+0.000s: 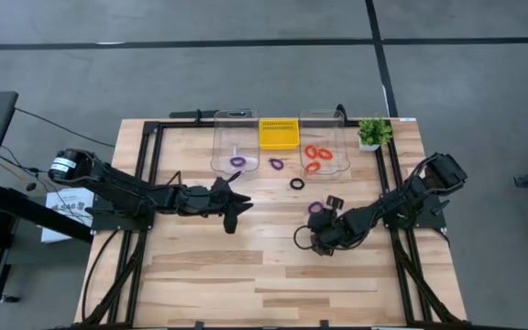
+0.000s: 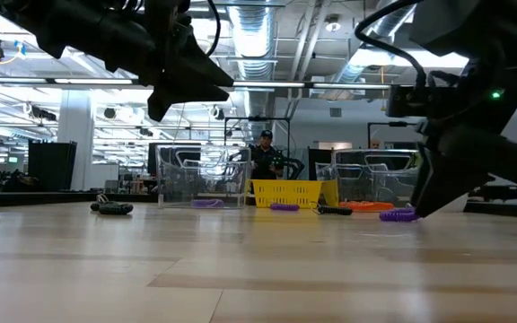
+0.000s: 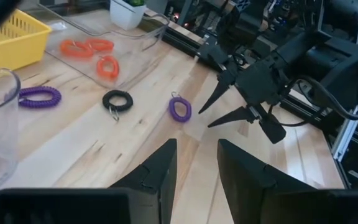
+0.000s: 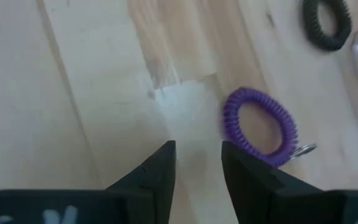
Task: Sort spring keychains
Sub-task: Put the bottom purple spring keychain into the left transparent bin
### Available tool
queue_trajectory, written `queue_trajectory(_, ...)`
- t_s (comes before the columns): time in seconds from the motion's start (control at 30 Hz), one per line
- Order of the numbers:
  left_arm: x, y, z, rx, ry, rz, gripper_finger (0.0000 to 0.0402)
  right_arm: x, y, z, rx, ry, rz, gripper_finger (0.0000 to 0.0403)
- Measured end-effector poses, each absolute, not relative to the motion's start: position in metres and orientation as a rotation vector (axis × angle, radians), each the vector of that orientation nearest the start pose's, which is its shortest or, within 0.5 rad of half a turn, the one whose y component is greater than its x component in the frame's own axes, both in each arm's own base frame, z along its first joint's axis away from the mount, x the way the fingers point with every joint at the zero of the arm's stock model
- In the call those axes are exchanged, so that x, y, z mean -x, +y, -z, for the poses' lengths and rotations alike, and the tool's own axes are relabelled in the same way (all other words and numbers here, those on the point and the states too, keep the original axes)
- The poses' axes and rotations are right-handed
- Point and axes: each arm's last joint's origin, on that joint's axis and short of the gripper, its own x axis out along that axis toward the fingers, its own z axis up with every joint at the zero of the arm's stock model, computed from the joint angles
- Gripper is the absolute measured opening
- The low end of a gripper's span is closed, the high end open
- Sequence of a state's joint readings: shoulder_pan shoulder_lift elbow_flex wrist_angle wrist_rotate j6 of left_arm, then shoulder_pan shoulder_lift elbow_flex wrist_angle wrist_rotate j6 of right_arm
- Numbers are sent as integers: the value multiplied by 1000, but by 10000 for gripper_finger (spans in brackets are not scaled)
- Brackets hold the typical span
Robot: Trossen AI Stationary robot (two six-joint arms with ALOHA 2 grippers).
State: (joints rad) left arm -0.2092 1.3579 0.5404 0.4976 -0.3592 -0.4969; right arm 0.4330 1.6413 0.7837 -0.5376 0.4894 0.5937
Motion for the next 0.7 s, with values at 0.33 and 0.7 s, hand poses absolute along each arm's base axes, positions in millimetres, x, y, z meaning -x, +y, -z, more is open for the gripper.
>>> queue_trajectory(0.33,-262,-45,-194,376,266,-218,112,-246,87,-129,174,1175,391,165)
queue_trajectory(0.7,-262,-44,-194,375,265,-222,112,-260,62,-129,134,1221,269,154)
